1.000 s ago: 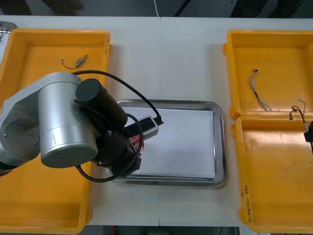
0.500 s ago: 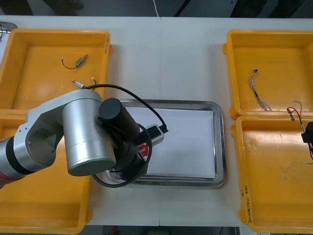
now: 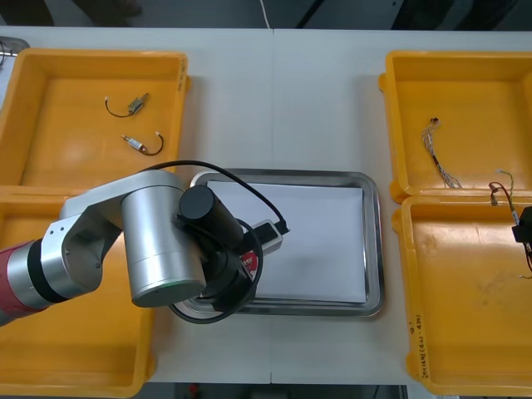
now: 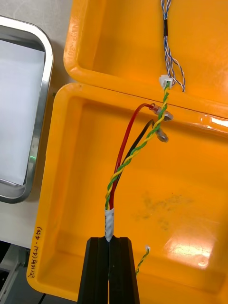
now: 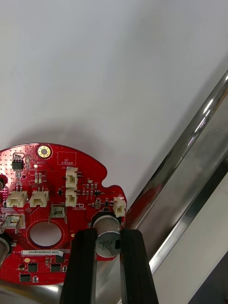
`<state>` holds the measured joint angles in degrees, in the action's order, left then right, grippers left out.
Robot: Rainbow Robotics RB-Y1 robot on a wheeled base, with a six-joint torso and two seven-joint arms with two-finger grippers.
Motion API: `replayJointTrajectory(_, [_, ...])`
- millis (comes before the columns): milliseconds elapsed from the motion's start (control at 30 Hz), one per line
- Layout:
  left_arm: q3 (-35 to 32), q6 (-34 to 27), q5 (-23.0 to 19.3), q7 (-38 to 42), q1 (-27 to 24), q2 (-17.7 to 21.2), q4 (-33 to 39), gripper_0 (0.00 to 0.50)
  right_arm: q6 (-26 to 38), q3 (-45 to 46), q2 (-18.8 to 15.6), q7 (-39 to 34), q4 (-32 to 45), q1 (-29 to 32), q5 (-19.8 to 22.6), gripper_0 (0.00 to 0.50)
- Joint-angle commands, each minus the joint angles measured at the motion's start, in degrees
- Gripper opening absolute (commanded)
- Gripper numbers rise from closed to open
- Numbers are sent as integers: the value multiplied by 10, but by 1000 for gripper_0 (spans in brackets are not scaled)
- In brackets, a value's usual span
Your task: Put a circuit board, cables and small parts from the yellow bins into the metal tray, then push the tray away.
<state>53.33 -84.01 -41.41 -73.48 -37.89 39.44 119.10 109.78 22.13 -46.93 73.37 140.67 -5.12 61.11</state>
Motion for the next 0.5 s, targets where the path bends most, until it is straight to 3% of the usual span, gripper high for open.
replayJointTrajectory(33, [17,17,7,62,-21,-2,-1,1,2,-6,-24,26,15,-9,-3,0])
replayJointTrajectory(333, [19,17,1,62,-21,2,-1,5,2,-6,-24,26,15,-9,-4,0])
replayJointTrajectory(367, [19,17,0,62,-21,2,-1,60,2,-6,-24,26,15,-9,-4,0])
replayJointTrajectory(400, [19,17,-1,62,-21,3,-1,201,2,-6,-24,26,15,-9,-4,0])
replayJointTrajectory(433, [19,17,-1,62,-21,4,-1,280,2,-6,-24,26,15,-9,-4,0])
replayJointTrajectory(467, [19,17,-2,64,-21,5,-1,351,2,-6,-24,26,15,-9,-4,0])
replayJointTrajectory(500, [19,17,-2,66,-21,6,-1,385,2,-6,-24,26,15,-9,-5,0])
